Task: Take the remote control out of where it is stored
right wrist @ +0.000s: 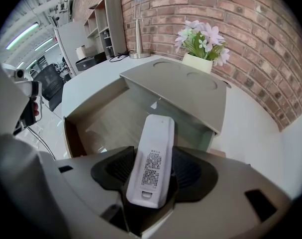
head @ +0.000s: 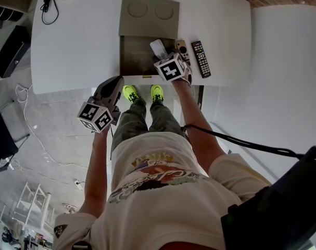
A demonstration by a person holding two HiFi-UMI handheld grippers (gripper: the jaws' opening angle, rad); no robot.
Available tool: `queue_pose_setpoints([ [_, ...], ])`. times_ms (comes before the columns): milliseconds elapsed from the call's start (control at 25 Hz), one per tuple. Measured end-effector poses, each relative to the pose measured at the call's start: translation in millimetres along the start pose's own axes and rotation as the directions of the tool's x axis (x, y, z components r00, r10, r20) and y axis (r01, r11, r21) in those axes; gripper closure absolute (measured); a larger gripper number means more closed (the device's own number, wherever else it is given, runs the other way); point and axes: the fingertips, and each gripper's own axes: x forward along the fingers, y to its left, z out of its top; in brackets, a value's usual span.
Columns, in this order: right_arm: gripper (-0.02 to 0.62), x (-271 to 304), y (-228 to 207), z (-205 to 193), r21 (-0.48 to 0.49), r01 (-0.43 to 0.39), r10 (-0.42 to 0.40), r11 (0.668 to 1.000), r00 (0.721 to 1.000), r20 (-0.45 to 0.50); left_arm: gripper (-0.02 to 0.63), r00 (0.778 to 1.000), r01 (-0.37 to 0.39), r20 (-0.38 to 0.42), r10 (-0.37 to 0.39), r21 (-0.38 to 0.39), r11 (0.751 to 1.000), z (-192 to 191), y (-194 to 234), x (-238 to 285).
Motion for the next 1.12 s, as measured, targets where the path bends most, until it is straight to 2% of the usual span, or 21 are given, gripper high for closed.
queue_pose_setpoints([
  [240,0.359,-3,2,2,0.014,-0.018,0.019,1.0,1.0,-0.011,0.6,1.0,0.0,0.01,0.0,0.013,1.0,6,-4,0],
  [560,0.365,-13,4,14,0.022,-0.019,0.018,1.0,0.999,0.048,0.6,1.0,-0.004,0.021,0.004,0.022,1.0,9,-7,1],
  [1120,0.368,-29,15,16,0.061,-0.06,0.054,0.996,0.994,0.094,0.6,0.999,0.005,0.038,-0.006,0.043,0.999,14,-19,1],
])
